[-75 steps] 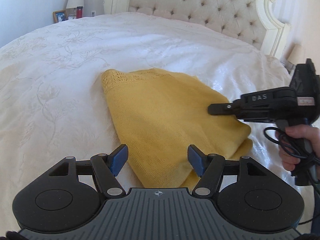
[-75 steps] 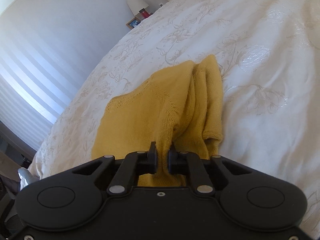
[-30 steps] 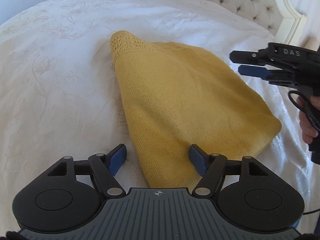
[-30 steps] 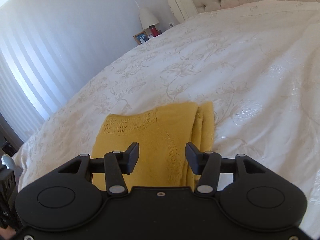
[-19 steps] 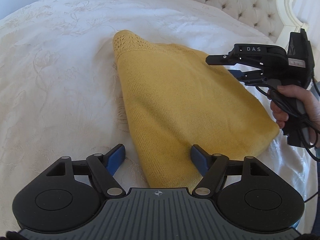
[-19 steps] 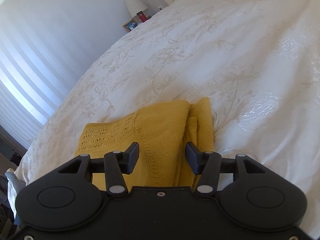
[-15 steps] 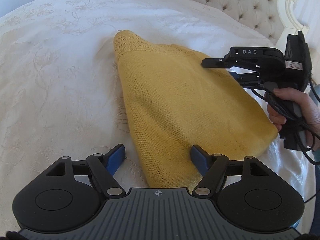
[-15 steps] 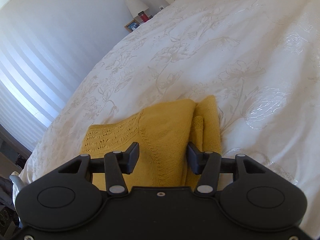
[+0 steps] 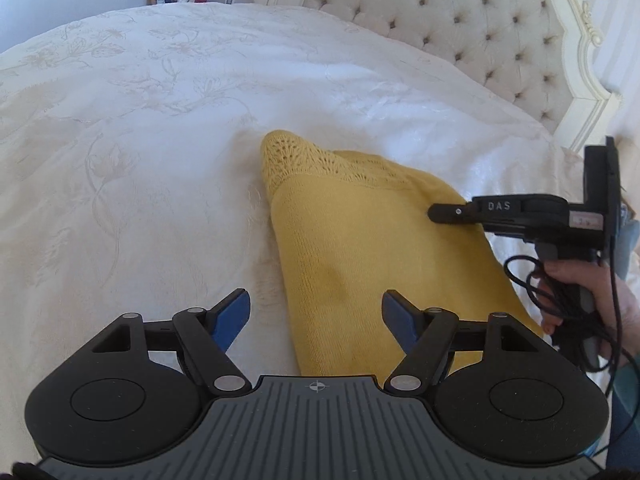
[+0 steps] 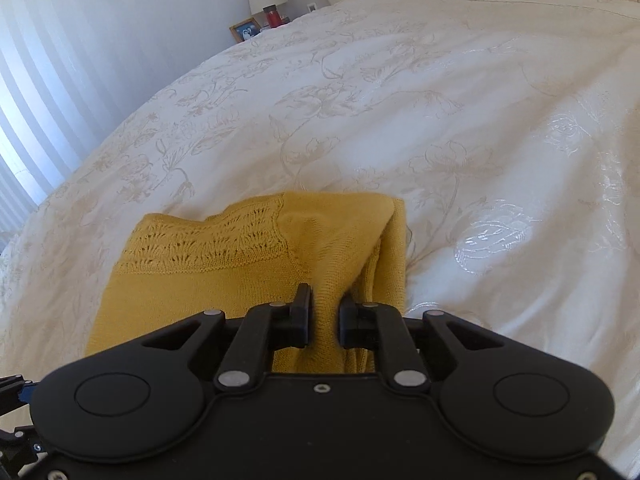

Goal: Fold small clothes

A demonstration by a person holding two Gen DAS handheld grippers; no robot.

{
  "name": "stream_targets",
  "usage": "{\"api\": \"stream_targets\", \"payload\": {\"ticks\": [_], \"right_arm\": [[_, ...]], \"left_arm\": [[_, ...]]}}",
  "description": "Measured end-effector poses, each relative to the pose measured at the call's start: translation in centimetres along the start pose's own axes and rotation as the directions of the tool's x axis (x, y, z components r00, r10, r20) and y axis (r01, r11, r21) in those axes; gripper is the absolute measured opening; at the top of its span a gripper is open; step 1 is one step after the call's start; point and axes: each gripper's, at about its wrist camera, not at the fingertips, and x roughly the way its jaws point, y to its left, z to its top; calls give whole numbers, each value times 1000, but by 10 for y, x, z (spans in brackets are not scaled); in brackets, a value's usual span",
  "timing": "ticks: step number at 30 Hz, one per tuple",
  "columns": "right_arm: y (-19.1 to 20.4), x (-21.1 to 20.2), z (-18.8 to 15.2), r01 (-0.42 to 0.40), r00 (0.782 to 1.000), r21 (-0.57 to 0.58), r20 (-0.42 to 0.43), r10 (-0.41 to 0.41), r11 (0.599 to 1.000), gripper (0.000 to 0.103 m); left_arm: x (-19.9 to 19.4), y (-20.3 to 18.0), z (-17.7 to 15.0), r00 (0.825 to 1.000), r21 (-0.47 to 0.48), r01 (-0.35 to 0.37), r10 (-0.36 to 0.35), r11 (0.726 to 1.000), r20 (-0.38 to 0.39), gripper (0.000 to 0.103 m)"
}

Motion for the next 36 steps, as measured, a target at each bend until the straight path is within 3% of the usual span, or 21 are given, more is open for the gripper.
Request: {"api": "stream_targets", "payload": {"ticks": [5,8,12,14,16,18,22,27,32,36], "right_arm": [[5,-14,4,35,998,-46,60,-32,998,30],[8,-9,7,45,997,-73,59,-41,996,50],[0,1,3,89,996,-66,27,-88,994,52],[-10,5,-1,82,997,-27,11,-82,996,54],[-18,7,-3,71,997,5,2,-71,997,56],[-21,8,-3,62,998,17,-3,-62,998,56],[-20,7,0,55,998,8,-9,-55,998,59],[-33,6,3,-53,998,95,-39,57,994,66],[-44,8,4,-125,988,139,-73,136,982,68],[-49,15,3,-175,977,167,-88,192,970,71]], "left_arm": [[16,0,39,996,12,-40,39,999,80,72],[34,2,58,992,2,-78,78,997,101,72],[70,11,67,989,-10,-142,142,990,28,72],[89,18,64,986,3,-166,166,986,-34,76],[97,24,58,985,25,-171,172,985,-27,93],[96,25,57,984,46,-174,175,984,-20,95],[75,30,60,991,-5,-129,129,992,-24,93],[37,33,37,999,-110,16,-22,994,-49,93],[17,29,1,983,-178,118,-140,977,-117,93],[26,26,-14,963,-251,180,-222,951,-152,93]]}}
